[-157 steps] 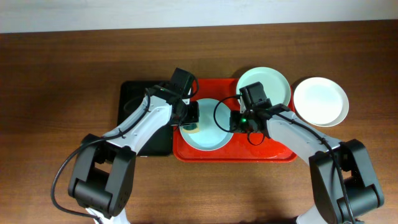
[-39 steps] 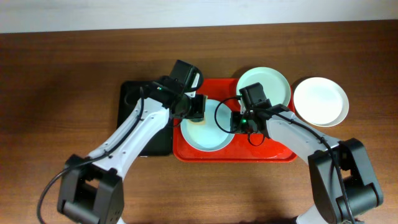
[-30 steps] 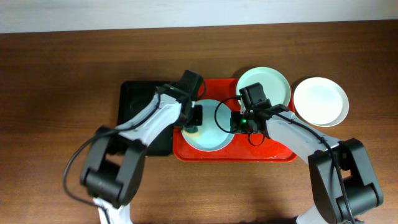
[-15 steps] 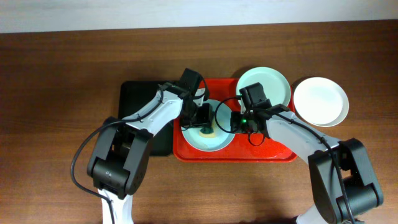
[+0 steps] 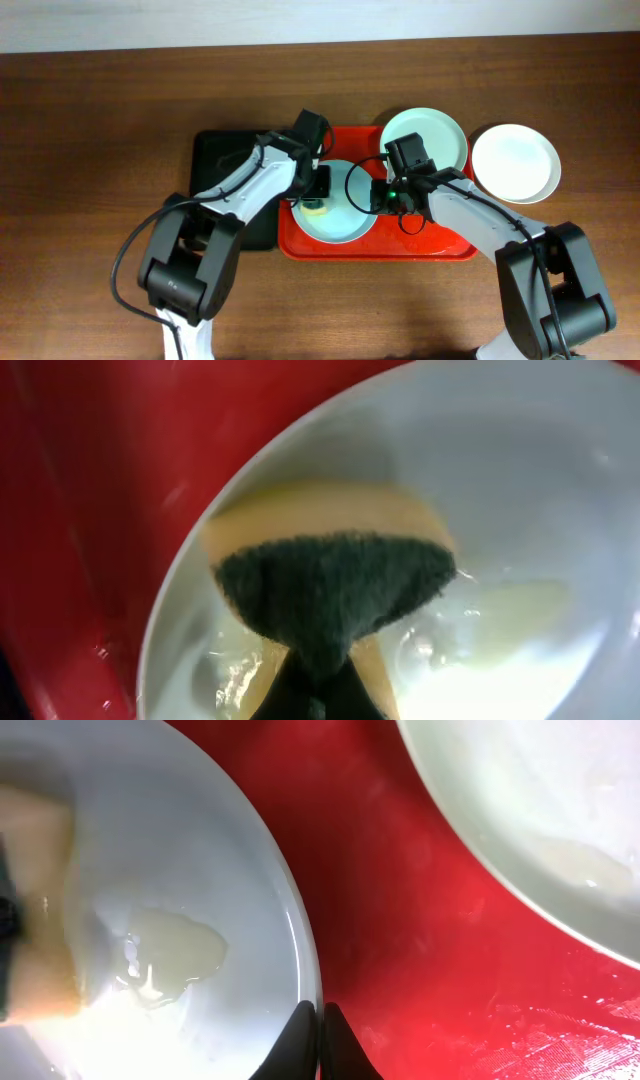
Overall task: Clean dirty plates on tray and stack at the side
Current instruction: 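Scrub the blue-green plate with the sponge while right gripper holds rim, then return the sponge to the black tray and open the left gripper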
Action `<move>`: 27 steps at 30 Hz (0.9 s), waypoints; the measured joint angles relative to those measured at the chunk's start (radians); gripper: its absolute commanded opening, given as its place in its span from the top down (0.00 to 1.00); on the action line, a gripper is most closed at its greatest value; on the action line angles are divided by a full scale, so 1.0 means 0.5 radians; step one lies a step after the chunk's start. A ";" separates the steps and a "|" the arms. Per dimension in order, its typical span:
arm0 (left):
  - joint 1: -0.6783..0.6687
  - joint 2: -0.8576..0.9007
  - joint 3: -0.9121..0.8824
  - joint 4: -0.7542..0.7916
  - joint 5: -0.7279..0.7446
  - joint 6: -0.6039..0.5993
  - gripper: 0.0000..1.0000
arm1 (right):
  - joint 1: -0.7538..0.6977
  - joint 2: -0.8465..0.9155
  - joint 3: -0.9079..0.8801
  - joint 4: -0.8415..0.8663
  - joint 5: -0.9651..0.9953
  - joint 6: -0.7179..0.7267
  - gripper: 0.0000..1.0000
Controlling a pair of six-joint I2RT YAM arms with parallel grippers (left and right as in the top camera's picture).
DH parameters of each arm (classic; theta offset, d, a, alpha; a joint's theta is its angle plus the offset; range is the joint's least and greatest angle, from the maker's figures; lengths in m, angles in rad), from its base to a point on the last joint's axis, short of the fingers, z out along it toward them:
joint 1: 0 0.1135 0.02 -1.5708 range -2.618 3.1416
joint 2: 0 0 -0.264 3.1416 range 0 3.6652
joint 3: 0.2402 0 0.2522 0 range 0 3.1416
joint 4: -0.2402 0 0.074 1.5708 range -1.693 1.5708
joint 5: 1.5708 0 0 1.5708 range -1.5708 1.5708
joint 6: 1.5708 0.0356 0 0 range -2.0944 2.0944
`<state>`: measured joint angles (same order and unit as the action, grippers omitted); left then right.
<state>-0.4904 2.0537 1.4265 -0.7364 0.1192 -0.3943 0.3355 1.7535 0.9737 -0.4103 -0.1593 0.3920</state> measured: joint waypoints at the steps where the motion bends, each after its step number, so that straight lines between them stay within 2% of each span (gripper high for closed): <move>1: -0.001 0.004 0.000 0.001 0.008 -0.002 1.00 | 0.000 0.000 0.000 0.000 0.000 0.000 0.96; 5: 0.013 0.024 0.000 0.050 0.162 -0.001 1.00 | 0.000 0.000 0.000 0.000 0.002 0.001 0.96; 9: 0.014 0.061 0.001 0.158 0.522 0.046 1.00 | 0.000 0.000 0.000 0.000 0.003 0.001 0.96; 12: 0.024 0.088 0.034 0.134 0.737 0.068 1.00 | 0.000 0.000 0.000 0.000 0.002 0.000 0.96; 15: 0.066 0.080 0.128 0.047 0.826 0.071 1.00 | 0.000 0.000 0.000 0.000 0.001 0.000 0.96; 21: 0.359 -0.191 0.195 -0.204 0.645 0.097 1.00 | 0.000 0.000 0.000 0.000 -0.005 -0.001 0.96; 24: 0.536 -0.415 0.228 -0.373 0.371 0.154 1.00 | 0.000 0.000 0.000 0.000 -0.005 0.000 0.96; 27: 0.597 -0.472 0.251 -0.611 0.132 0.223 1.00 | 0.000 0.000 0.000 0.000 -0.006 0.000 0.96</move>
<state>-0.1917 1.8175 1.5520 -1.0420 0.1852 -0.2829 0.3355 1.7535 0.9737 -0.4103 -0.1623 0.3920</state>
